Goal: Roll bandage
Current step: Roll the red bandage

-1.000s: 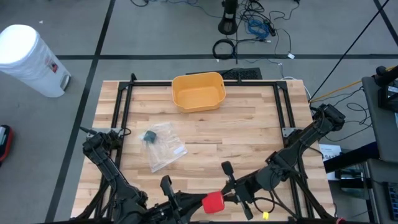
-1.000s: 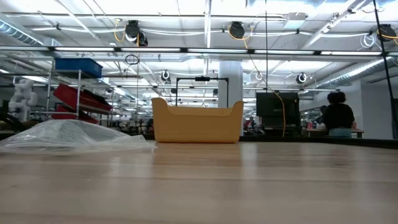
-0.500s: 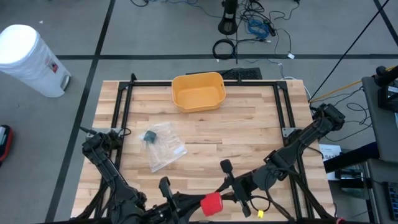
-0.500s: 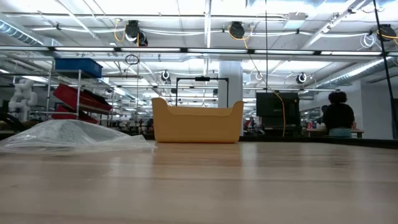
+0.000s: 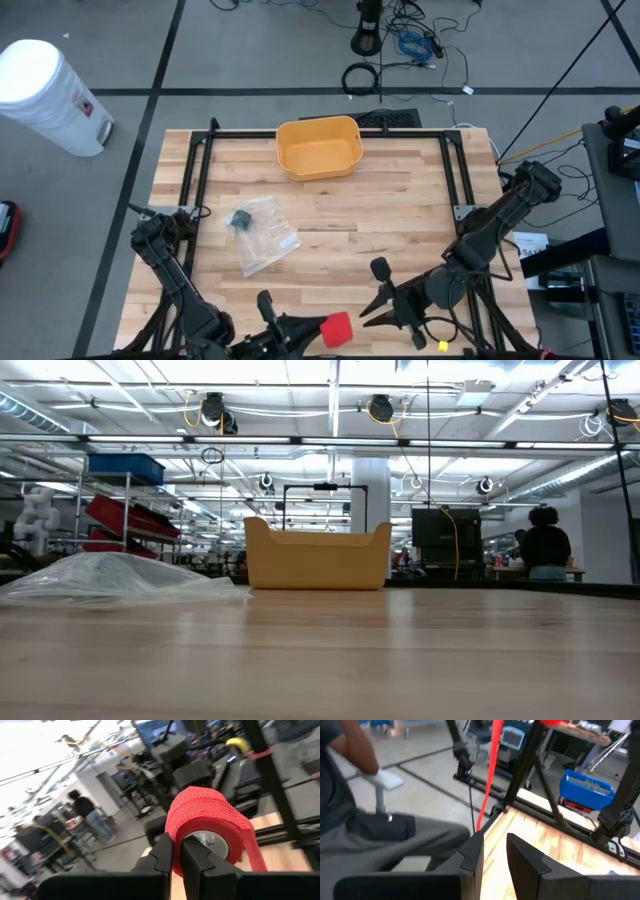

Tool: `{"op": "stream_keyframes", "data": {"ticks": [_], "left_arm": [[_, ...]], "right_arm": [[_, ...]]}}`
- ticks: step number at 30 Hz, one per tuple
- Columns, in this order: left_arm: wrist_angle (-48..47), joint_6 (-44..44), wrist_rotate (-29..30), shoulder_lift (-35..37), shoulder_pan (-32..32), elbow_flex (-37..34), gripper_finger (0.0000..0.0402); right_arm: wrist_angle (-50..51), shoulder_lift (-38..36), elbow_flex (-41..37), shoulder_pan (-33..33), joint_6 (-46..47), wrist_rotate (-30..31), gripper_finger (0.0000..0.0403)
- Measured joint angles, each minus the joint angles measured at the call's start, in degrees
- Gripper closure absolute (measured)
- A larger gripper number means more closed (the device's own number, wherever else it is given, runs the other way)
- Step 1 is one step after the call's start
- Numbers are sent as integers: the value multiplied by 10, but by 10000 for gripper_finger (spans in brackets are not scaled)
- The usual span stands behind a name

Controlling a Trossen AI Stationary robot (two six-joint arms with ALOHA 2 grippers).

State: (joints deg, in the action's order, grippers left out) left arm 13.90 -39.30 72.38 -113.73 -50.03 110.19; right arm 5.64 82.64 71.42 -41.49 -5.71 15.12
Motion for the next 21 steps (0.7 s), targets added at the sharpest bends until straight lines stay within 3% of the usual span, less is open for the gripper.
{"op": "stream_keyframes", "data": {"ticks": [4,7,13,21], "left_arm": [[-16,36,-18,0,0,0,382],[-63,90,-65,0,5,0,381],[-90,135,-151,-1,21,0,381],[-115,136,-152,-1,32,0,381]], "right_arm": [[18,-6,0,-16,-17,43,332],[18,-11,0,-33,-38,91,332],[5,-20,0,-81,-108,246,332],[-17,-20,0,-133,-197,259,332]]}}
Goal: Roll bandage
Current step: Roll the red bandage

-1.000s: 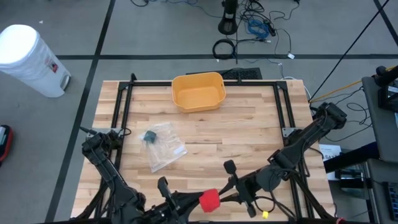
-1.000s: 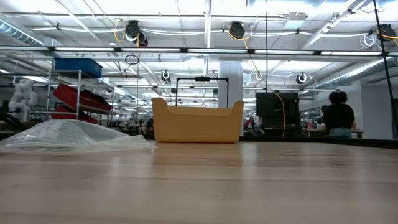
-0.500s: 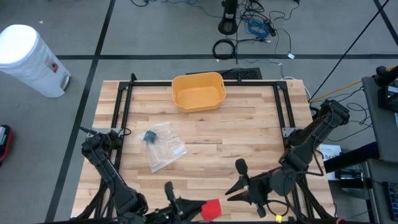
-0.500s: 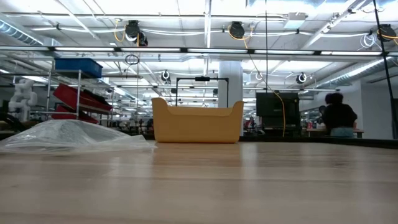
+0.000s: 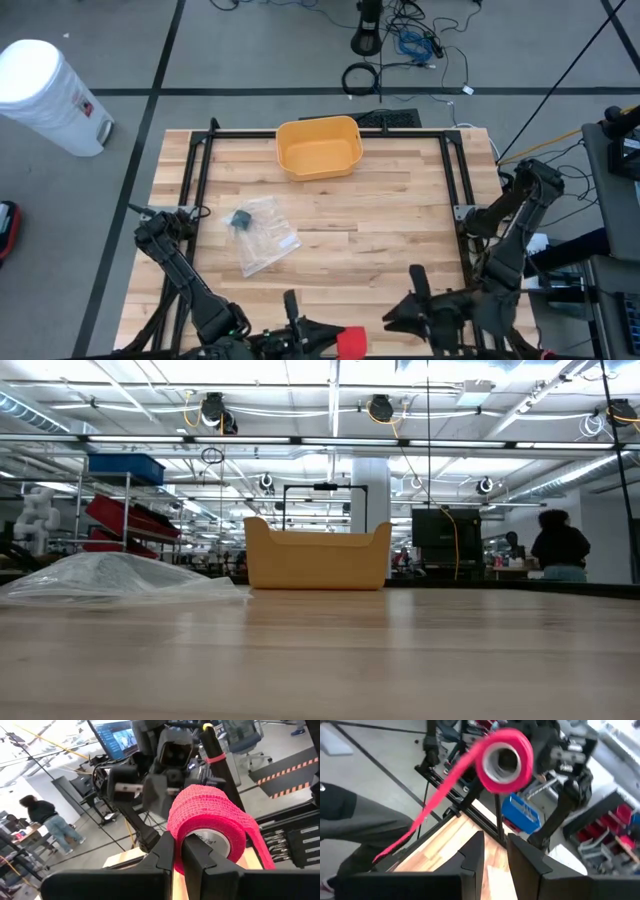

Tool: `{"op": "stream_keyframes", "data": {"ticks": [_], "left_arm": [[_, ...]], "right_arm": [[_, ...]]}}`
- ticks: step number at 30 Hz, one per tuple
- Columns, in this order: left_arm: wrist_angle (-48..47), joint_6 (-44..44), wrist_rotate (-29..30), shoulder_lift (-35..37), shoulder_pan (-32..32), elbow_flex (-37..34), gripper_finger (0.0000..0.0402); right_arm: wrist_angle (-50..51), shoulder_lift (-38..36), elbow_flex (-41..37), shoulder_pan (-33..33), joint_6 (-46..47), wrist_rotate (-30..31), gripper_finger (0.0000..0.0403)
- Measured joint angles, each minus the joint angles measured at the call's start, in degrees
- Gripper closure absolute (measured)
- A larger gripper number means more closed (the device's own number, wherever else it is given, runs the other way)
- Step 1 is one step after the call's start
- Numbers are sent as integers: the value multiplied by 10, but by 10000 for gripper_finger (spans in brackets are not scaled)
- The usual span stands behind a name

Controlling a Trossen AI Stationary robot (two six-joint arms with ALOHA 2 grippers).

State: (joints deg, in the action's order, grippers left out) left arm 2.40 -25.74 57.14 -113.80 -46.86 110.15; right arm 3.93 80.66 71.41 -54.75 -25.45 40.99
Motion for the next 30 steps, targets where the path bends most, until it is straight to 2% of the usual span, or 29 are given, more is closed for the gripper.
{"op": "stream_keyframes", "data": {"ticks": [10,15,17,25,30], "left_arm": [[-4,0,2,0,0,0,381],[-5,0,3,0,0,0,381],[-4,0,4,0,0,0,381],[-4,0,3,0,6,0,381],[-4,0,-20,0,8,0,381]], "right_arm": [[-42,0,0,-37,-59,62,332],[-75,0,0,-52,-93,130,329],[-83,0,0,-56,-99,146,319],[-92,8,0,-49,-98,146,244],[-136,24,0,-40,-118,142,216]]}}
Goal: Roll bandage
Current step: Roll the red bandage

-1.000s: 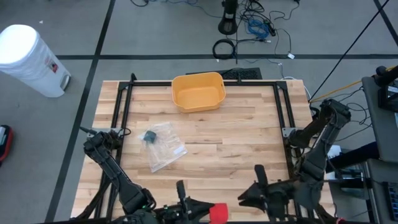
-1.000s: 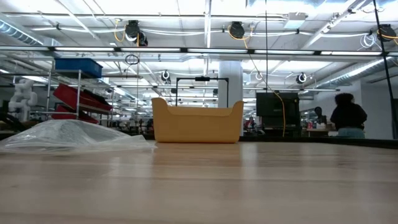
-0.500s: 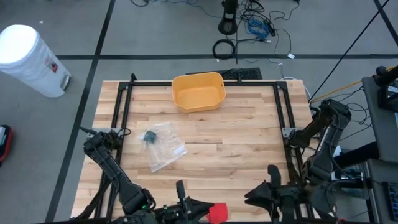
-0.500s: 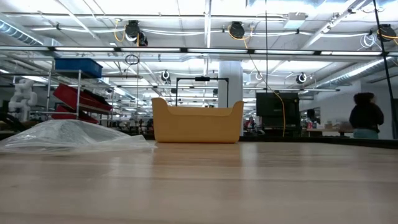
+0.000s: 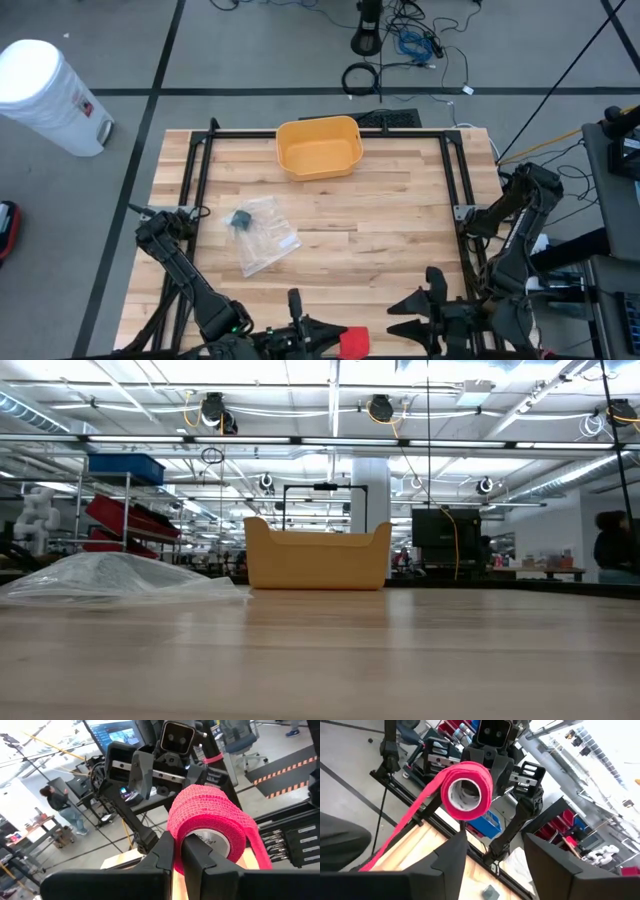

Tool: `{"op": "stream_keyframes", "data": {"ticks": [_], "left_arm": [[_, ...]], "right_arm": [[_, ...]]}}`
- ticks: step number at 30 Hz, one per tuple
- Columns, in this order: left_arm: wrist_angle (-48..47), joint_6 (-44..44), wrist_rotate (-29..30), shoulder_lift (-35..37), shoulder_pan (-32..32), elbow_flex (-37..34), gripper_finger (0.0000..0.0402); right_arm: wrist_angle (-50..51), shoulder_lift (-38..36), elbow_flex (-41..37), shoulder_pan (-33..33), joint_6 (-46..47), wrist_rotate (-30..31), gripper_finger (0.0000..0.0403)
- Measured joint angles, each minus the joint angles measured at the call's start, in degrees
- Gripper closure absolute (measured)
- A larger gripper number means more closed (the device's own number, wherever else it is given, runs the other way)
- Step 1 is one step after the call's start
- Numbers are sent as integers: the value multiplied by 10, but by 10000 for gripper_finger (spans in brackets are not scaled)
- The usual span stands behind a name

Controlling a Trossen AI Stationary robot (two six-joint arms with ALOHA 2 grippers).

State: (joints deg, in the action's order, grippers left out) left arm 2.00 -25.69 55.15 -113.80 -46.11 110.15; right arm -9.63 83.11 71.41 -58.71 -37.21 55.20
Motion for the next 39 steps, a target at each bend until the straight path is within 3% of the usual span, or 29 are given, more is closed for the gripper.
{"op": "stream_keyframes", "data": {"ticks": [5,16,33,39], "left_arm": [[0,0,-7,0,1,0,381],[-26,-1,-45,0,14,0,381],[-31,0,-39,0,22,0,381],[-30,0,-38,0,22,0,381]], "right_arm": [[-30,12,0,10,-32,-5,213],[-65,12,0,49,24,-106,215],[-37,12,0,62,63,-127,215],[-20,12,0,71,86,-165,215]]}}
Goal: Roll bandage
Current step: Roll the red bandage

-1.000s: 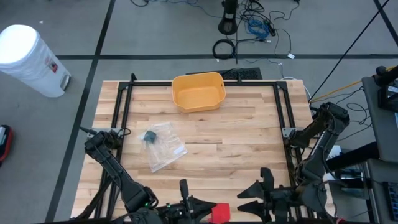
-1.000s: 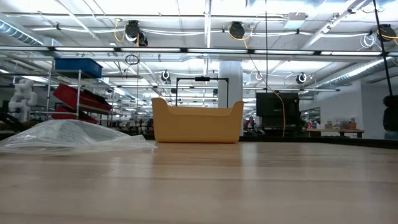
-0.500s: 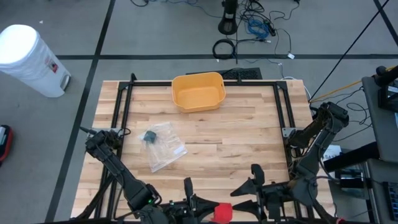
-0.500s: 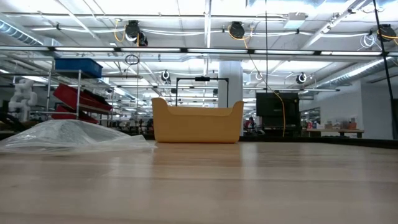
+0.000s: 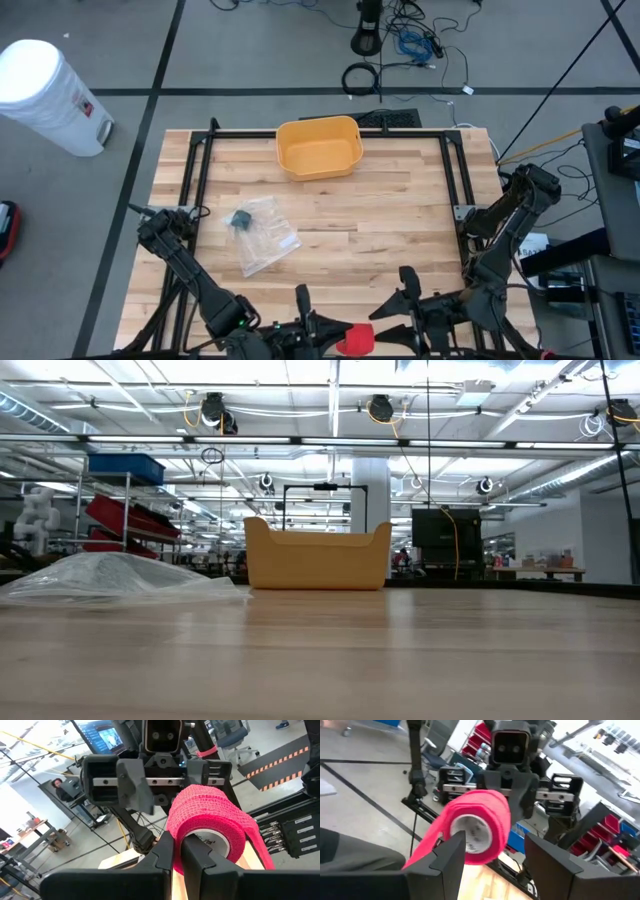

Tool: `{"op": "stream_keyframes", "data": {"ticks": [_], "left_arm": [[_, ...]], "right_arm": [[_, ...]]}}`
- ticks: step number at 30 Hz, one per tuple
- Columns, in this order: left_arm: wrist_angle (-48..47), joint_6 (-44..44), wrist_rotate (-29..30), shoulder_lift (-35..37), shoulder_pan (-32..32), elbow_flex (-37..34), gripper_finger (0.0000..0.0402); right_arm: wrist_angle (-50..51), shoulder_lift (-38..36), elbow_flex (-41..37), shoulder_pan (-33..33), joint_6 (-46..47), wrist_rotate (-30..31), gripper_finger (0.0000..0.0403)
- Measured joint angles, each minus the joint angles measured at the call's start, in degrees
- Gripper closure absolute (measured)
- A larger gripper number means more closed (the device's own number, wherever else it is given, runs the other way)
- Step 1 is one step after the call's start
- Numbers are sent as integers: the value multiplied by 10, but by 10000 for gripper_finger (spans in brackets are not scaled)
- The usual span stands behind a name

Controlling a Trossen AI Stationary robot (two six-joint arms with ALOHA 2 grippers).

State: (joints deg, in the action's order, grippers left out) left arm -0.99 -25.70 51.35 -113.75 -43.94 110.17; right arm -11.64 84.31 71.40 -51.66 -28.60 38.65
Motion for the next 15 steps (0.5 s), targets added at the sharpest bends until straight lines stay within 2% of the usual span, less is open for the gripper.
{"op": "stream_keyframes", "data": {"ticks": [8,15], "left_arm": [[0,0,4,0,0,0,381],[0,0,31,0,0,0,381]], "right_arm": [[-1,0,0,18,15,0,224],[-1,0,0,21,11,2,283]]}}
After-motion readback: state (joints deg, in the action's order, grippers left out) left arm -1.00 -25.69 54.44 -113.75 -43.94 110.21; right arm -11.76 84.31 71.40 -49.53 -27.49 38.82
